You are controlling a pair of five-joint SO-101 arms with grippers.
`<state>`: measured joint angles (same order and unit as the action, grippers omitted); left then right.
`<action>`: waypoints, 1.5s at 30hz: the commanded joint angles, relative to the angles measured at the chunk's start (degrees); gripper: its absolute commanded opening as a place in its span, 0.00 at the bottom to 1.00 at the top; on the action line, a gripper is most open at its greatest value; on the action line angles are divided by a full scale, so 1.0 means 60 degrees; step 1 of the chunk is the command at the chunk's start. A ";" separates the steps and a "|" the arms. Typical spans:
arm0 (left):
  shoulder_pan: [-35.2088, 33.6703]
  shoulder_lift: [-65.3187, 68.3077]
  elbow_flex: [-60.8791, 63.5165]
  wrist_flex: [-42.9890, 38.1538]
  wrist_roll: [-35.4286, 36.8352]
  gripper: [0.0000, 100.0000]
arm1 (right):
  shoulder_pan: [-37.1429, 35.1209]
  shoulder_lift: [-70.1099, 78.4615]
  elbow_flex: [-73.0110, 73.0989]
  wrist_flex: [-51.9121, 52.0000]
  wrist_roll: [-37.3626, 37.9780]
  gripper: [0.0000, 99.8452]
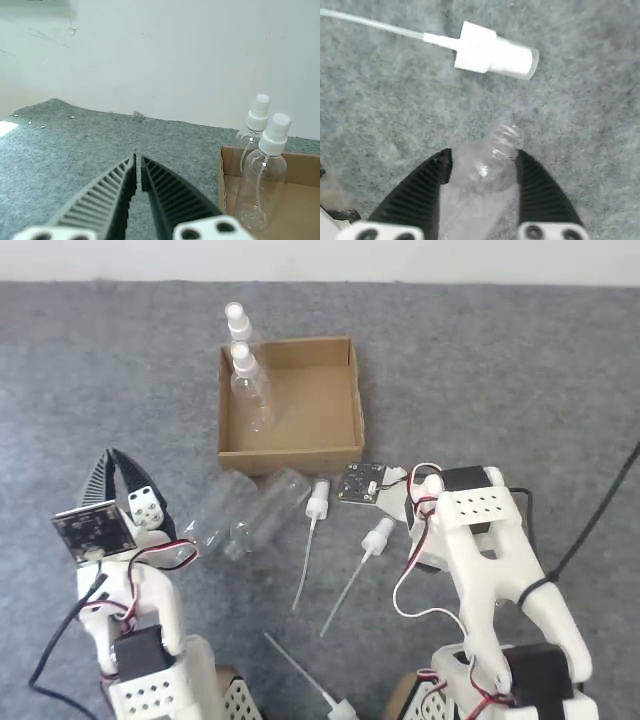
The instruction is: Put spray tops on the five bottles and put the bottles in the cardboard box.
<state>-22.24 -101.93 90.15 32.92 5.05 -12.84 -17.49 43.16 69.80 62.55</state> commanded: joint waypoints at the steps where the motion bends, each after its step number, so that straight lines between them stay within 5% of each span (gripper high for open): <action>1: 0.0000 -0.0132 -0.0110 -0.0322 0.0015 0.01 | -0.0051 -0.0491 -0.0117 -0.0081 0.0088 0.24; 6: 0.0000 -0.0132 -0.0110 -0.0322 0.0015 0.01 | -0.0110 -0.0535 -0.0234 -0.0081 -0.0147 0.25; 12: 0.0000 -0.0132 -0.0110 -0.0322 0.0015 0.01 | -0.0110 -0.0505 -0.1114 0.0403 -0.2344 0.25; 18: 0.0000 -0.0132 -0.0110 -0.0322 0.0015 0.01 | -0.0139 -0.0520 -0.1890 0.1458 -0.3209 0.25; 36: 0.0000 -0.0132 -0.0110 -0.0322 0.0015 0.01 | 0.0037 -0.0315 -0.1905 0.1282 -0.2359 0.25; 45: 0.0000 -0.0132 -0.0110 -0.0322 0.0015 0.01 | 0.0930 0.2293 -0.3443 0.1165 -0.2359 0.25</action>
<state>-22.24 -101.93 90.15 32.92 5.05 -9.76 -8.79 29.63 77.10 47.87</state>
